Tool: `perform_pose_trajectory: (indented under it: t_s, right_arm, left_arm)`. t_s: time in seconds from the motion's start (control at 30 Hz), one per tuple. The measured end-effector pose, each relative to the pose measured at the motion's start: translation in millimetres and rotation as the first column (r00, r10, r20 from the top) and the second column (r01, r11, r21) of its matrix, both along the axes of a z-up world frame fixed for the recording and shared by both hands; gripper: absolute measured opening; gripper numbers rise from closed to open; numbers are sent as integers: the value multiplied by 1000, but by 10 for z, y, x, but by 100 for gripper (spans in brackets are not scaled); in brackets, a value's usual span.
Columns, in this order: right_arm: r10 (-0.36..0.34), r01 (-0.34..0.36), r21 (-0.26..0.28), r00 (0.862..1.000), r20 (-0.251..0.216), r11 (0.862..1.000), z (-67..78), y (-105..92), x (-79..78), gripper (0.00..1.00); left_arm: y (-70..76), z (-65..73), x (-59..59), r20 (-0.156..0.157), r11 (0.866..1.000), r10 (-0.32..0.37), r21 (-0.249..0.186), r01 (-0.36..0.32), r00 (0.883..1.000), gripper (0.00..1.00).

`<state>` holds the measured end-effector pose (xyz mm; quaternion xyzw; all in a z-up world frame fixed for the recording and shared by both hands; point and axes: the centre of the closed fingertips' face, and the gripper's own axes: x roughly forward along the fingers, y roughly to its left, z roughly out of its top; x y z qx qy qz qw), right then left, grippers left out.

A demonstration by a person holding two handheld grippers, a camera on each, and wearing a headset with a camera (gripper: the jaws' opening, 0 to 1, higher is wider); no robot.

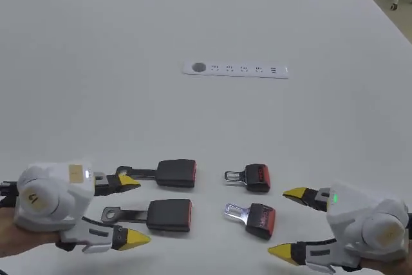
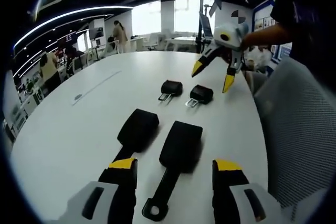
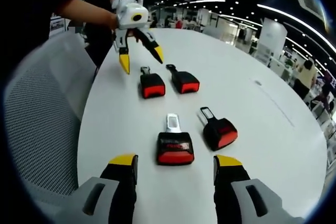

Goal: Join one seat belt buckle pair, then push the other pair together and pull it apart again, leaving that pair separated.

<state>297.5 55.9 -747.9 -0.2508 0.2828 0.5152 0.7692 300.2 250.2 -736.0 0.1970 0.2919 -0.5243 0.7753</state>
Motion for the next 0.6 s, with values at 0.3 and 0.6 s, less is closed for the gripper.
perform_pose_trajectory:
  t_s: [0.3,0.6]
  right_arm:
    - [91,-92,-51,996,-27,994,-95,68,-24,48]
    - [143,-145,-82,989,-31,986,-171,127,32,37]
  left_arm:
    - [-83,-106,5,-43,993,-90,73,93,995,51]
    - [-143,-196,23,-63,984,-140,105,146,988,44]
